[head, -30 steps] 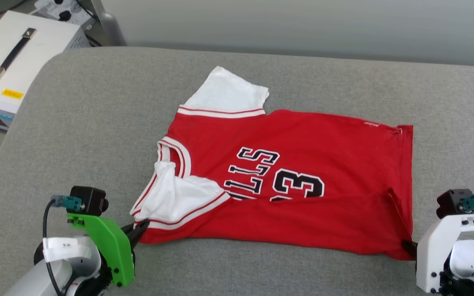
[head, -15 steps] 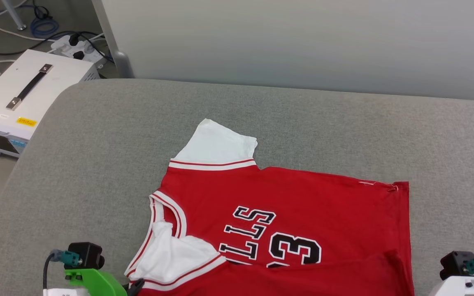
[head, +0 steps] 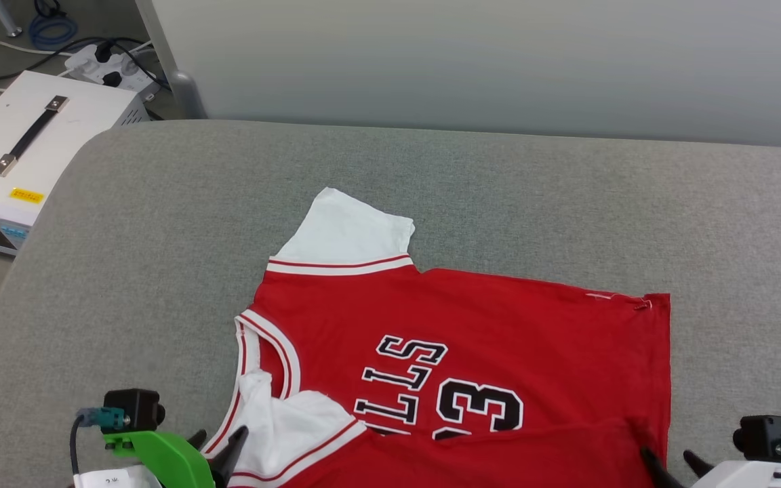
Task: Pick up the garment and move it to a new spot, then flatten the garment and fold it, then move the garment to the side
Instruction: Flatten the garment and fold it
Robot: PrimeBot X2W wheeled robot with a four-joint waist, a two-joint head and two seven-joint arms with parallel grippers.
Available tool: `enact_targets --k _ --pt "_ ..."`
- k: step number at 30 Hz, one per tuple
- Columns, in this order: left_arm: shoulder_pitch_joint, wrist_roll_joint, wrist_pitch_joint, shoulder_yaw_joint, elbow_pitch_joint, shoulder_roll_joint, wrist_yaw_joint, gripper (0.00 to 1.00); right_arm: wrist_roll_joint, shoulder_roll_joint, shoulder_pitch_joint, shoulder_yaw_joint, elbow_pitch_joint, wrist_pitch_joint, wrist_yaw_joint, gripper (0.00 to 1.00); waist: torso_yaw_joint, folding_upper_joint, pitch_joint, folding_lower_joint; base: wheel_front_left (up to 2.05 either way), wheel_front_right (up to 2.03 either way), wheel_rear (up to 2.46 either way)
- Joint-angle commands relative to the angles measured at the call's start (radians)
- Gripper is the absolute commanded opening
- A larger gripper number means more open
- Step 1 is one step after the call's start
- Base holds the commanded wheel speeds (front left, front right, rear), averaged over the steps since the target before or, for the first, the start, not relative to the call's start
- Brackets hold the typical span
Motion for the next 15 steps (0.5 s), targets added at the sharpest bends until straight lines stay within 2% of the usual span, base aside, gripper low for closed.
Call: enact_targets --k 1,4,8,13,15 --pt "-0.029 0.03 -0.024 0.008 -0.007 0.009 -0.004 1.0 -0.017 0.005 -0.027 -0.005 -0.004 -0.068 -0.001 1.0 -0.002 0.0 -0.009 0.0 0.0 0.0 0.0" --pt "-0.059 0.078 -0.085 0.024 -0.024 0.018 0.008 1.0 -0.045 0.015 -0.05 -0.014 -0.015 -0.208 -0.001 1.0 -0.005 0.0 -0.015 0.0 0.0 0.0 0.0" --pt "-0.1 0.13 -0.171 0.048 -0.029 0.012 0.025 1.0 -0.099 0.023 -0.081 -0.014 -0.037 -0.343 -0.001 1.0 -0.013 0.0 -0.011 0.0 0.0 0.0 0.0" --pt "-0.166 0.173 -0.242 0.069 -0.016 -0.002 0.028 1.0 -0.167 0.028 -0.132 -0.002 -0.096 -0.426 -0.001 1.0 -0.034 0.0 0.036 0.0 0.0 0.0 0.0" --pt "-0.252 0.196 -0.256 0.074 0.007 -0.013 0.012 1.0 -0.212 0.034 -0.172 0.01 -0.16 -0.437 -0.001 1.0 -0.05 0.0 0.112 0.0 0.0 0.0 0.0"
